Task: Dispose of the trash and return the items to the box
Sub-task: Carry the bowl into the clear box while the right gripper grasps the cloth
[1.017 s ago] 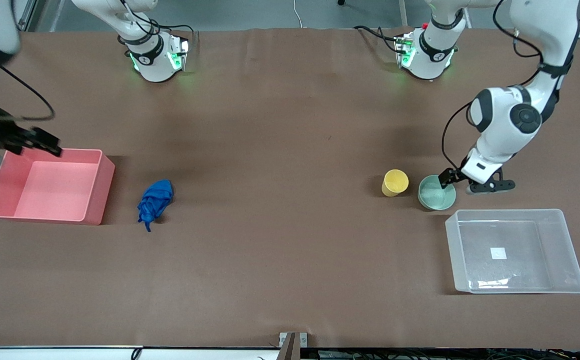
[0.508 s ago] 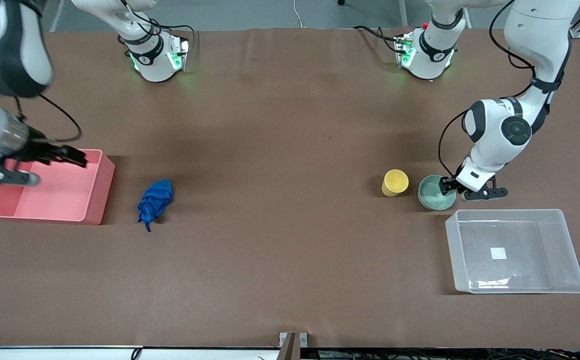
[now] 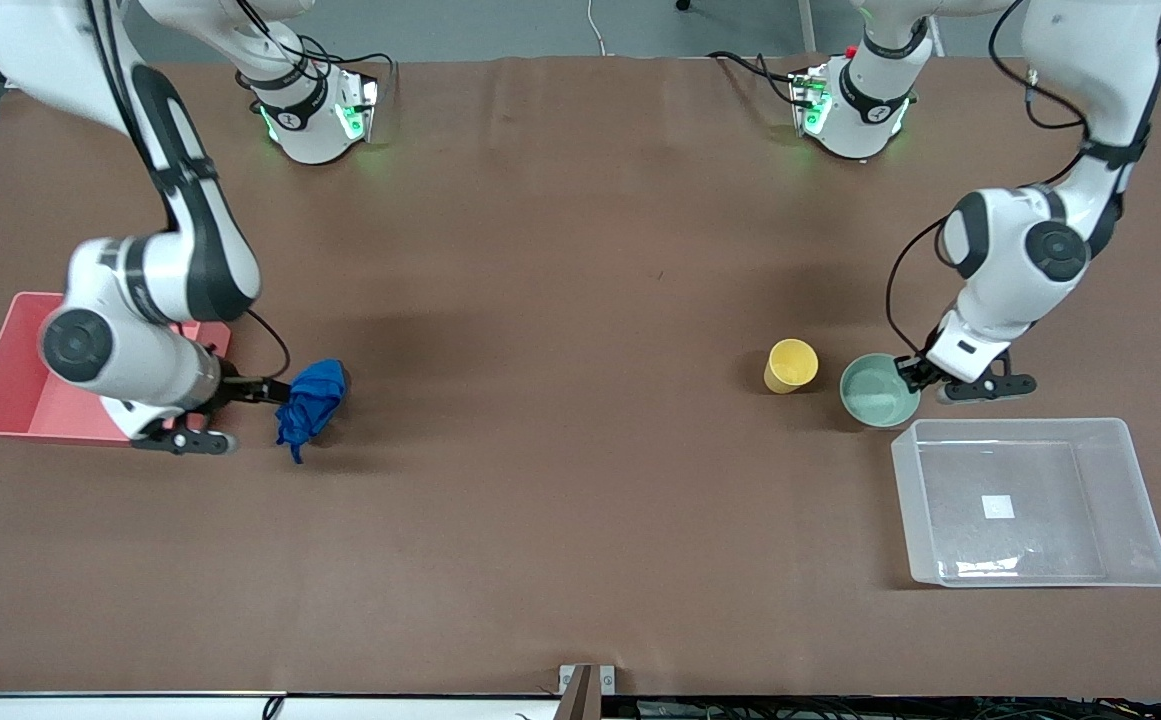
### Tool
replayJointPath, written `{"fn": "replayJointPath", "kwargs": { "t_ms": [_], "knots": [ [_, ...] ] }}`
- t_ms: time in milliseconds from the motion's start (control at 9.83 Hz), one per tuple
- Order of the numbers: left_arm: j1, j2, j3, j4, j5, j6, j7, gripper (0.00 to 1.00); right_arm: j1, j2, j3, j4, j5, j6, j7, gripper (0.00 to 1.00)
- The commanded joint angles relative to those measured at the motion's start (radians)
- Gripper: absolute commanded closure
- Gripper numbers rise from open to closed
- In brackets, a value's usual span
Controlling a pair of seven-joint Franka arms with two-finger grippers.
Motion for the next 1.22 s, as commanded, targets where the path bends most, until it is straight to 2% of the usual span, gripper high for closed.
{"fn": "replayJointPath", "kwargs": {
  "t_ms": [0, 102, 203, 305, 407, 508, 610, 814, 915, 1017, 1119],
  "knots": [
    [-0.005, -0.125, 0.001, 0.057, -0.001, -0.197, 0.002, 1.00, 0.017, 0.021, -0.002, -0.088, 0.004, 0.149, 0.015, 0.00],
    [-0.005, -0.108, 0.003, 0.147, -0.001, -0.277, 0.011, 1.00, 0.019, 0.030, -0.002, -0.139, 0.005, 0.236, 0.020, 0.00],
    [0.000, -0.061, 0.006, 0.234, -0.001, -0.307, 0.014, 1.00, 0.023, 0.033, 0.000, -0.156, 0.011, 0.260, 0.020, 0.07],
    [0.000, -0.005, 0.020, 0.311, -0.001, -0.321, 0.019, 0.99, 0.023, 0.035, 0.000, -0.158, 0.017, 0.260, 0.020, 0.31],
    [0.000, 0.060, 0.044, 0.386, -0.001, -0.330, 0.063, 0.99, 0.026, 0.036, 0.001, -0.164, 0.017, 0.262, 0.017, 0.66],
    [0.004, 0.135, 0.072, 0.484, -0.023, -0.364, 0.128, 1.00, 0.039, 0.036, 0.004, -0.178, 0.025, 0.279, 0.018, 0.82],
    [0.004, 0.218, 0.112, 0.616, -0.103, -0.435, 0.188, 1.00, 0.039, 0.036, 0.004, -0.185, 0.065, 0.292, 0.018, 0.98],
    [0.006, 0.386, 0.220, 0.831, -0.202, -0.520, 0.381, 1.00, 0.042, 0.035, 0.004, -0.182, 0.070, 0.283, 0.015, 0.99],
    [0.006, 0.456, 0.262, 0.879, -0.259, -0.522, 0.455, 1.00, 0.040, 0.016, 0.003, -0.179, 0.070, 0.248, 0.008, 0.99],
    [0.006, 0.512, 0.284, 0.929, -0.303, -0.519, 0.486, 1.00, 0.037, -0.069, 0.003, -0.157, 0.068, 0.122, 0.008, 0.99],
    [0.004, 0.534, 0.285, 0.936, -0.329, -0.502, 0.484, 1.00, 0.031, -0.144, -0.003, -0.105, 0.068, -0.024, 0.003, 0.99]
  ]
}}
